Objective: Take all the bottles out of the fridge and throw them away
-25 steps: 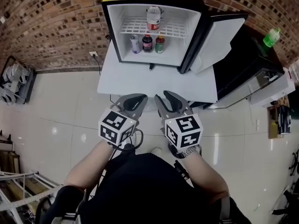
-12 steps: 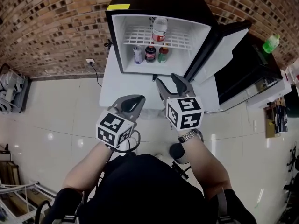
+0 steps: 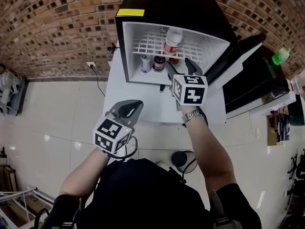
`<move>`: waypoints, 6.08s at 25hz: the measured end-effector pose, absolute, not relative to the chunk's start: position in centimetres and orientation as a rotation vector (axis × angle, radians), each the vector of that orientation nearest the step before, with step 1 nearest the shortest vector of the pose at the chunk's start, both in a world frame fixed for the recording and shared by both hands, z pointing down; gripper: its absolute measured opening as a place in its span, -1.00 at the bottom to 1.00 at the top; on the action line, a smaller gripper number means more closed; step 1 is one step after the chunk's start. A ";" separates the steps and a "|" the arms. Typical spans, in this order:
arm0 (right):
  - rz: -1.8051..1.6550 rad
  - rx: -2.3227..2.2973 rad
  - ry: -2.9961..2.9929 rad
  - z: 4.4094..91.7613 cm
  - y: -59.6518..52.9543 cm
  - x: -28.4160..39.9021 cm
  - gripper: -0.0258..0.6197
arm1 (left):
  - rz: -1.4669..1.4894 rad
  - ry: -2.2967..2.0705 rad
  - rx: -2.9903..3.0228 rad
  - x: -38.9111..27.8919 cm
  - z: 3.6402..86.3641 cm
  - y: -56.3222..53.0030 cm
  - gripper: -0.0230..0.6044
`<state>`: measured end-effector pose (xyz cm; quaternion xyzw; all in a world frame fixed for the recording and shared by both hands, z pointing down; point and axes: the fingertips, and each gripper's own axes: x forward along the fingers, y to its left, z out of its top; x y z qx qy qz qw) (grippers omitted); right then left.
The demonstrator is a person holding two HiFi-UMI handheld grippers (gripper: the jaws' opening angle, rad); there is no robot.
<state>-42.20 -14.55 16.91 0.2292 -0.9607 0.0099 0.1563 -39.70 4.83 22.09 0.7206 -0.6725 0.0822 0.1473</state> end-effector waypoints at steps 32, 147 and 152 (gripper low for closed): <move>0.055 0.781 -2.687 18.9 -21.9 -49.8 -0.01 | 0.269 -1.961 1.998 -46.4 23.6 5.7 -0.92; 1.009 1.021 -1.980 64.4 -1.6 8.7 -0.02 | 0.821 -0.974 2.242 2.4 50.7 -1.0 -0.92; 0.915 0.970 -2.082 59.1 -2.0 6.7 -0.02 | 0.789 -1.066 2.241 0.7 47.5 -0.4 -0.92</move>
